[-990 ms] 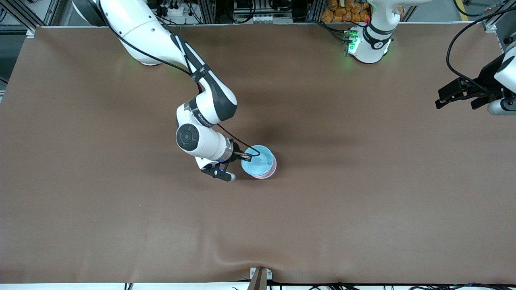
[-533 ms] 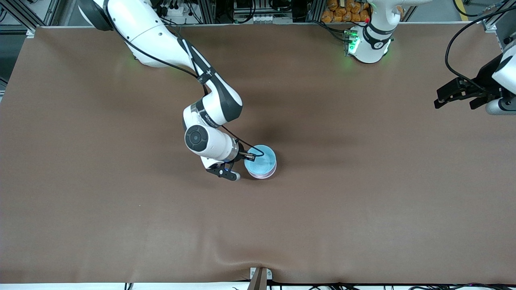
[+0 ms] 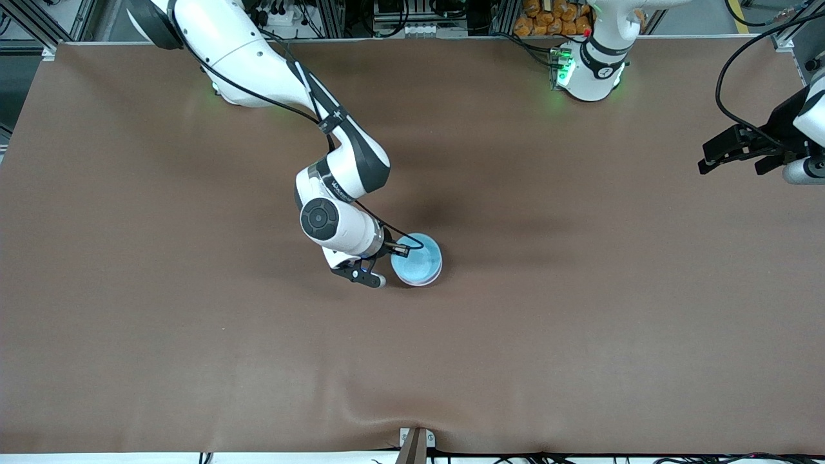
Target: Stack pink and blue bowls on white bowl
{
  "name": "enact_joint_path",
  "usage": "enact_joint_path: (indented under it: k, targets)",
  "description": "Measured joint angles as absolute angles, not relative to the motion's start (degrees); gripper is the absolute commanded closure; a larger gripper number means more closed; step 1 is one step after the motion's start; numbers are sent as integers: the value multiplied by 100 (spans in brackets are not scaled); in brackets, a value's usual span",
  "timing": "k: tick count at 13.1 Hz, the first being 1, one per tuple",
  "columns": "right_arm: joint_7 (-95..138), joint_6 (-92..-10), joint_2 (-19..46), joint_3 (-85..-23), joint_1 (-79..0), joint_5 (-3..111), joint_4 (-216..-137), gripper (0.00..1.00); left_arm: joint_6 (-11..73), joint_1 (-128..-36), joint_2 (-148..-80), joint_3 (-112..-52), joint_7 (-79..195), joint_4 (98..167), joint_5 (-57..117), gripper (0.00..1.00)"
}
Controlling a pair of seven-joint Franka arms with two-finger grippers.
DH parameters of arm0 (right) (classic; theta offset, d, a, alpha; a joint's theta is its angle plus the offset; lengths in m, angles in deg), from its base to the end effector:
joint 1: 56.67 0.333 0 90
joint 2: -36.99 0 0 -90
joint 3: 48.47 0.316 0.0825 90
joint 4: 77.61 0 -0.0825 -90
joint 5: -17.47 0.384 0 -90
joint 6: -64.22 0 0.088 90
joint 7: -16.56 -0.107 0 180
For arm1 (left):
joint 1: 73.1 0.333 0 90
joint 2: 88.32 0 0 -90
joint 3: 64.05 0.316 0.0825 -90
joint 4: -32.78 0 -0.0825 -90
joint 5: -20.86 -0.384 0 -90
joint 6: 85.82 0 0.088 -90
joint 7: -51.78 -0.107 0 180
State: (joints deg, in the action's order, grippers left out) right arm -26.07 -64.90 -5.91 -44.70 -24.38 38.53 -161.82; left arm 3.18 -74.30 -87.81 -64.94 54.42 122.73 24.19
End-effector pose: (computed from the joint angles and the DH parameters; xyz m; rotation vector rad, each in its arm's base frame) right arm 0.5850 0.4275 0.2414 -2.8043 0.5134 0.2663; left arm 0.5494 -0.0264 0.6285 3.0839 0.0136 -0.0155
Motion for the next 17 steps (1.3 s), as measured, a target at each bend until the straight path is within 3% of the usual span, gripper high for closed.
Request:
enact_joint_path:
  k: [4,7,12,17]
  targets:
    - [-2604,-6459,-560,-4550,-2511,3844,-15954,0,318,-7432,-8781,-6496,5442,12275,2419,0]
    - [-2068,-5964,-267,-4599,-2988,3743,-15809,0,318,-7433,-8782,-6497,5442,12278,2419,0]
    - [-391,-4680,1006,-4701,-4228,2653,-15973,0,317,-7434,-8782,-6502,5442,12286,2419,0]
    - [1287,-3627,2562,-4732,-5243,2449,-16811,0,317,-7438,-8781,-6513,5442,12290,2419,0]
